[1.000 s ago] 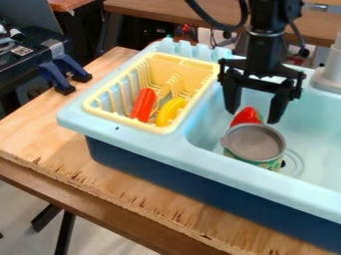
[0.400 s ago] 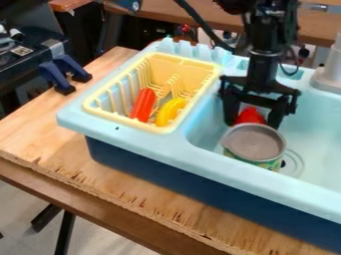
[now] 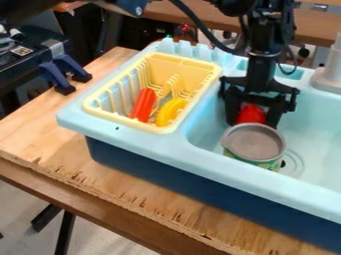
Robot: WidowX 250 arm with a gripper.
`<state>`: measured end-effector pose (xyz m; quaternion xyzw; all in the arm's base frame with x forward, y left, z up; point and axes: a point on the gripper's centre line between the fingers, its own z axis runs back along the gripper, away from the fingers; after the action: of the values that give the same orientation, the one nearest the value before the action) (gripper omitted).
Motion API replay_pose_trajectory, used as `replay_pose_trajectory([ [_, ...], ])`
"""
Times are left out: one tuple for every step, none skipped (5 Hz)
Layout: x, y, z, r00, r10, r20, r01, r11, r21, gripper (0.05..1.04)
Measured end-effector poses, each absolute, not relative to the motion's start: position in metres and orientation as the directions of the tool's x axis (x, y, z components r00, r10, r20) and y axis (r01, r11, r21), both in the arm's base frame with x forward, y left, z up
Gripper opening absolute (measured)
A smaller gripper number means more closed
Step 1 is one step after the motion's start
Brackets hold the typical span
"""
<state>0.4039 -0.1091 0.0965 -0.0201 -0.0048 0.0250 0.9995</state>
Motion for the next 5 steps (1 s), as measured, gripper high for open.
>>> replay_pose_trajectory([
  [0.391, -0.118, 0.115, 0.998, 0.008, 0.065, 0.000, 0.992, -0.125, 0.863],
  [0.386, -0.142, 0.159, 0.972, -0.099, 0.213, 0.138, 0.975, -0.177, 0.863],
  [0.373, -0.167, 0.165, 0.940, -0.268, 0.211, 0.308, 0.933, -0.188, 0.863],
  [0.372, -0.181, 0.140, 0.885, -0.443, 0.144, 0.465, 0.862, -0.203, 0.863],
  [0.363, -0.189, 0.116, 0.880, -0.465, 0.100, 0.475, 0.852, -0.220, 0.863],
])
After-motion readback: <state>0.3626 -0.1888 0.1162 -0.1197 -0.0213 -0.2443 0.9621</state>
